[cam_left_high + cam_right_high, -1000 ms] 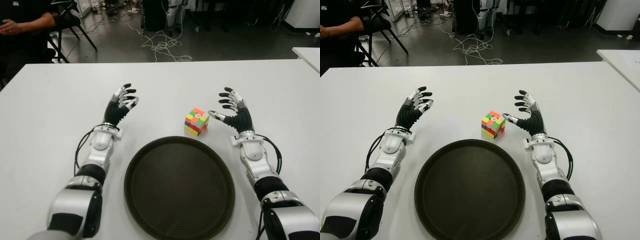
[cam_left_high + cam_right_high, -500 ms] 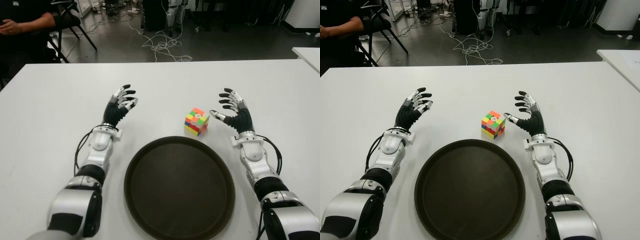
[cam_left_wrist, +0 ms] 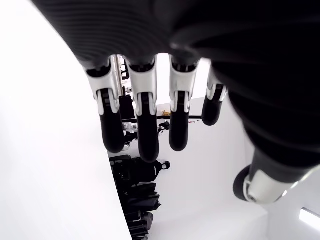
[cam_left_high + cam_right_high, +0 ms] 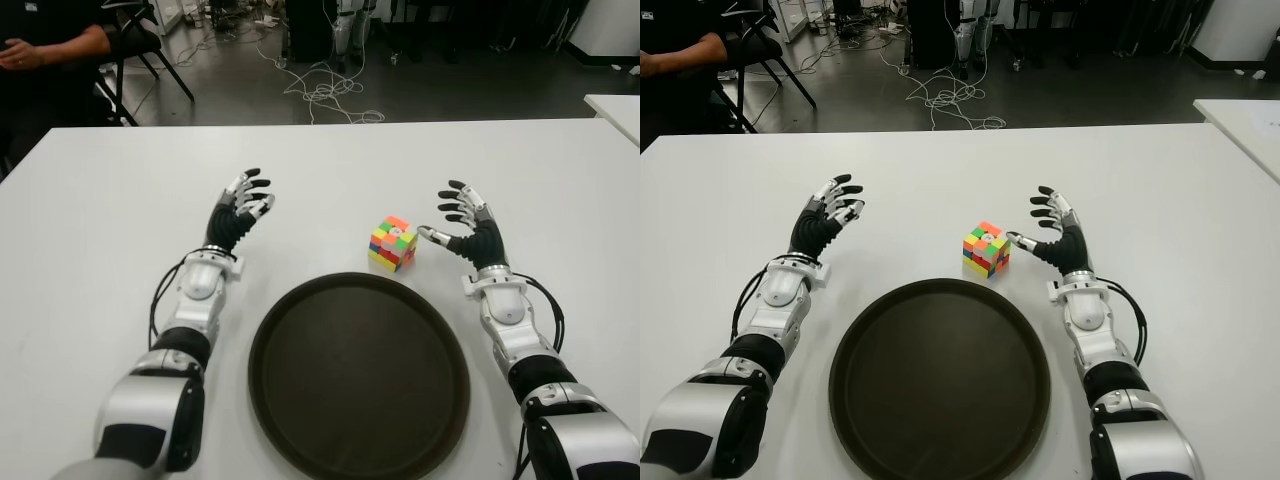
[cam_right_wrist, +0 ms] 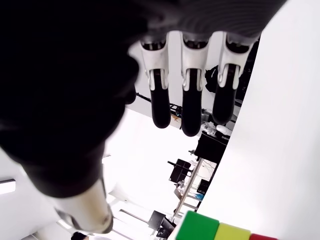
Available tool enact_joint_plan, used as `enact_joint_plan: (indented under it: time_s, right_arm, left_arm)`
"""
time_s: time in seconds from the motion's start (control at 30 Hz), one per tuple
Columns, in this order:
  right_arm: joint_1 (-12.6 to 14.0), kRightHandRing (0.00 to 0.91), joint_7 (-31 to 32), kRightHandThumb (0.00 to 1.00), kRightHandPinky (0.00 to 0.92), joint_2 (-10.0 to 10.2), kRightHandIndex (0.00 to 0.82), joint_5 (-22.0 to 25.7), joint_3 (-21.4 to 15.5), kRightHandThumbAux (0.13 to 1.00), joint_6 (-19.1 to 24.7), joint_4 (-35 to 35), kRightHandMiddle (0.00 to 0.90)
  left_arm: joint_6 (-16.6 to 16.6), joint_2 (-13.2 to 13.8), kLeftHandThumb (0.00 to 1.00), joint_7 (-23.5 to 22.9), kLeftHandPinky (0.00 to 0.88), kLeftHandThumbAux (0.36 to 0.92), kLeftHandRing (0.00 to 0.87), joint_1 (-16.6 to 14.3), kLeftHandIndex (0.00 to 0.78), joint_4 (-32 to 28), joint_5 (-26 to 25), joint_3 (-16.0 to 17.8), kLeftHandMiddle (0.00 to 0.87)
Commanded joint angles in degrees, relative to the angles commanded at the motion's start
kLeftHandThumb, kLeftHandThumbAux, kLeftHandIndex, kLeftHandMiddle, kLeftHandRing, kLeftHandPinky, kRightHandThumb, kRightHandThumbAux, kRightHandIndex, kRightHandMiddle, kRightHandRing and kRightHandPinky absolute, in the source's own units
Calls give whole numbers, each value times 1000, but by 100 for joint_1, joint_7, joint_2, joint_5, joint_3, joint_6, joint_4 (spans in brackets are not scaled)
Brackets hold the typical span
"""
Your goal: Pick up the Rubik's Cube and put it in the plate
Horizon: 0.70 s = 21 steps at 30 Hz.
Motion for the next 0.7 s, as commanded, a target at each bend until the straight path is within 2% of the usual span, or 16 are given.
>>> enact_joint_plan:
  time_s: [0.17, 0.4, 0.7]
  right_arm:
    - [-8, 279, -11, 154, 301, -1, 183, -9, -1, 844, 20, -4, 269]
    - [-6, 283, 7, 169, 304, -12, 186, -23, 13, 834, 21, -9, 271]
    - [-12, 284, 55, 177, 315, -28, 180, -19, 10, 819, -39, 45, 264]
  left_arm:
    - [13, 11, 84, 21, 255, 608, 264, 1, 159, -10, 33, -25, 242]
    - [22, 13, 94, 34, 285, 586, 264, 2, 147, -9, 41, -24, 231]
    - [34, 3, 101, 54, 276, 593, 274, 9, 158, -4, 32, -3, 239]
